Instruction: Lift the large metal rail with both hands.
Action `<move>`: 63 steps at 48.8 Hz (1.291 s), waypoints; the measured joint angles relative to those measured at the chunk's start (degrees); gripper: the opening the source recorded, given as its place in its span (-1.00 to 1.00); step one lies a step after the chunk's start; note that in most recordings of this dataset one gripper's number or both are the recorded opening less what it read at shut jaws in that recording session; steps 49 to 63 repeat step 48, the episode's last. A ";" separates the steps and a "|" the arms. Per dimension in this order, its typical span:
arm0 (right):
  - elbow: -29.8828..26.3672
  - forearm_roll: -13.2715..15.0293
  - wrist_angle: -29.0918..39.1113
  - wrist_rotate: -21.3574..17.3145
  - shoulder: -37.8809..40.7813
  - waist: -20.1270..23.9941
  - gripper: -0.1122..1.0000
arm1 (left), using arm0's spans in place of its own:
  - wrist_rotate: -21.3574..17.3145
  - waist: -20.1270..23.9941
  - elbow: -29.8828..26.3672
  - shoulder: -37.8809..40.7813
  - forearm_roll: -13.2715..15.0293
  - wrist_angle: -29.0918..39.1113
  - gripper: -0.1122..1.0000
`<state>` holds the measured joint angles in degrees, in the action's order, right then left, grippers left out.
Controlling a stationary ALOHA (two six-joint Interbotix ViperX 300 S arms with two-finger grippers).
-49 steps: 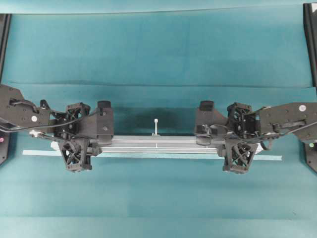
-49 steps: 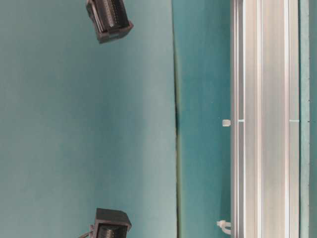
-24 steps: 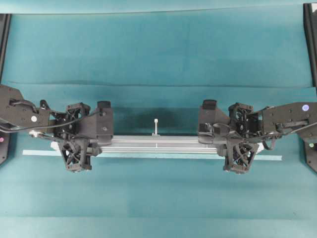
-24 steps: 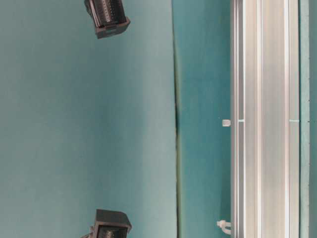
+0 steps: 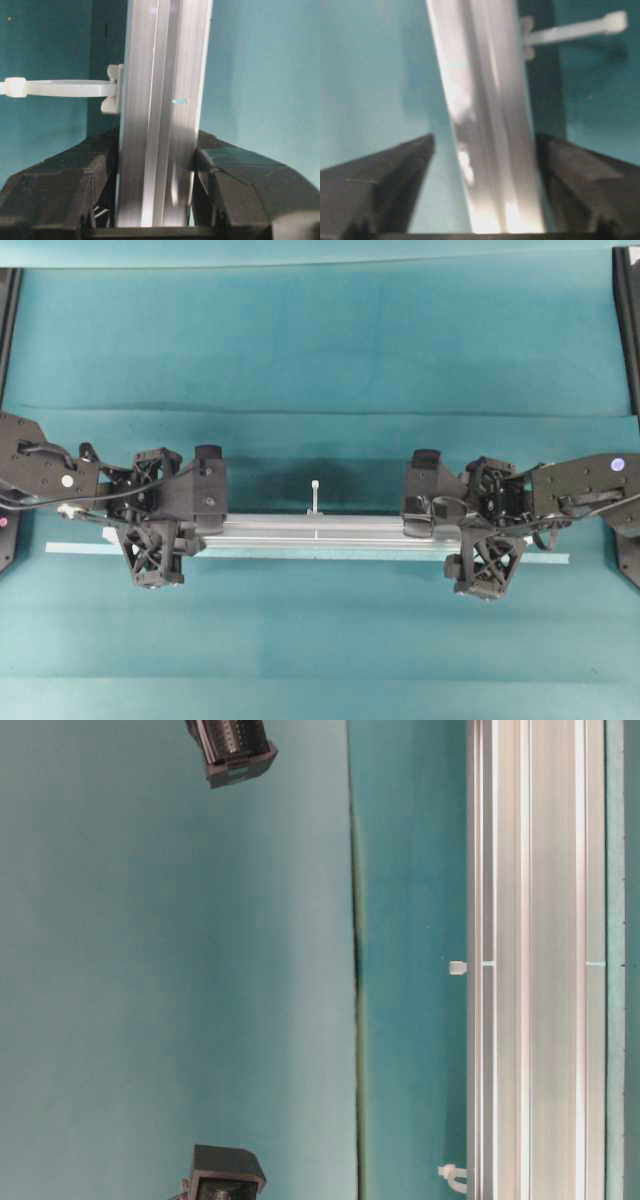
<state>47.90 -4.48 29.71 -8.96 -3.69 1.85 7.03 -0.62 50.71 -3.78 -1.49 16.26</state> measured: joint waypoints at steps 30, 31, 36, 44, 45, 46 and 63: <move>-0.62 0.09 -0.26 -1.23 -3.34 0.18 0.86 | 2.55 -1.14 0.26 -2.90 0.18 2.81 0.94; -0.62 0.26 -0.18 -1.32 -4.04 0.18 0.86 | 2.46 -1.05 0.26 -3.69 0.18 3.34 0.94; -0.88 1.23 -0.09 -1.76 -8.00 0.00 0.86 | 2.46 -1.14 0.70 -8.09 0.18 6.24 0.94; -0.88 2.46 0.09 -1.85 -15.12 -0.44 0.86 | 2.46 -1.14 1.32 -19.51 0.18 10.72 0.94; -0.88 2.55 0.09 -1.85 -16.00 -0.44 0.86 | 2.46 -1.14 1.41 -21.09 0.18 10.90 0.94; -0.88 2.72 0.09 -1.85 -16.79 -0.44 0.86 | 2.46 -1.14 1.41 -22.68 0.18 11.07 0.94; -0.88 3.08 0.09 -1.85 -18.98 -0.44 0.86 | 2.46 -1.14 1.49 -25.49 0.18 11.25 0.94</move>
